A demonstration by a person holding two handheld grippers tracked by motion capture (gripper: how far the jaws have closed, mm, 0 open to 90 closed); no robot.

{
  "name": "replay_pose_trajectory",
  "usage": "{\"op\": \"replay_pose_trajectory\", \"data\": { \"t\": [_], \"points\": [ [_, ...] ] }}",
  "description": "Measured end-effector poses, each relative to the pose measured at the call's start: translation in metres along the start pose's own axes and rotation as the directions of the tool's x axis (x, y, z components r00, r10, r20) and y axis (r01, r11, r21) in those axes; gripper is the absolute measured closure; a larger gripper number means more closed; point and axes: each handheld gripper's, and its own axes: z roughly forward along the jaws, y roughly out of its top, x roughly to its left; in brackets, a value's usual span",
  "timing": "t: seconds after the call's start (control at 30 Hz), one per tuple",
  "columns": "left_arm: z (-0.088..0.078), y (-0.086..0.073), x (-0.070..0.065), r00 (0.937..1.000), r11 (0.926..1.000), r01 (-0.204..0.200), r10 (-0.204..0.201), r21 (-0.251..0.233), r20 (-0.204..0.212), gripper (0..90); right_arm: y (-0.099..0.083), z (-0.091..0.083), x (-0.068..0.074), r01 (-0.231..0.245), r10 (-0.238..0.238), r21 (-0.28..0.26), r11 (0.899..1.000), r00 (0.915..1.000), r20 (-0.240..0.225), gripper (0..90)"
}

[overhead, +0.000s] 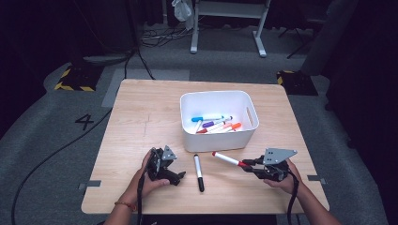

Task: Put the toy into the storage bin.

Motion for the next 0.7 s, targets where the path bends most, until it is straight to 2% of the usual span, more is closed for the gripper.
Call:
{"op": "replay_pose_trajectory", "data": {
  "t": [0.17, 0.33, 0.4, 0.47, 0.57, 0.7],
  "points": [
    [0.000, 0.000, 0.000, 1.0000, 1.0000, 0.000, 0.000, -0.003, -0.001, 0.0, 0.022, -0.019, -0.005, 0.039, -0.038, -0.045, 0.998, 0.9992, 0.006, 75.3],
    [0.000, 0.000, 0.000, 1.0000, 1.0000, 0.000, 0.000, -0.003, -0.001, 0.0, 0.053, -0.038, -0.016, 0.107, -0.105, -0.053, 0.993, 0.9940, 0.031, 75.3],
    [0.000, 0.000, 0.000, 1.0000, 1.0000, 0.000, 0.000, -0.003, -0.001, 0.0, 0.064, -0.043, -0.023, 0.117, -0.115, -0.052, 0.992, 0.9927, 0.035, 75.3],
    [0.000, 0.000, 0.000, 1.0000, 1.0000, 0.000, 0.000, -0.003, -0.001, 0.0, 0.077, -0.049, -0.033, 0.142, -0.139, -0.051, 0.989, 0.9884, 0.062, 75.3],
    [0.000, 0.000, 0.000, 1.0000, 1.0000, 0.000, 0.000, -0.003, -0.001, 0.0, 0.091, -0.054, -0.050, 0.138, -0.132, -0.071, 0.988, 0.9886, 0.072, 75.3],
    [0.000, 0.000, 0.000, 1.0000, 1.0000, 0.000, 0.000, -0.003, -0.001, 0.0, 0.104, -0.052, -0.072, 0.124, -0.120, -0.056, 0.991, 0.9901, 0.073, 75.3]
  ]
}}
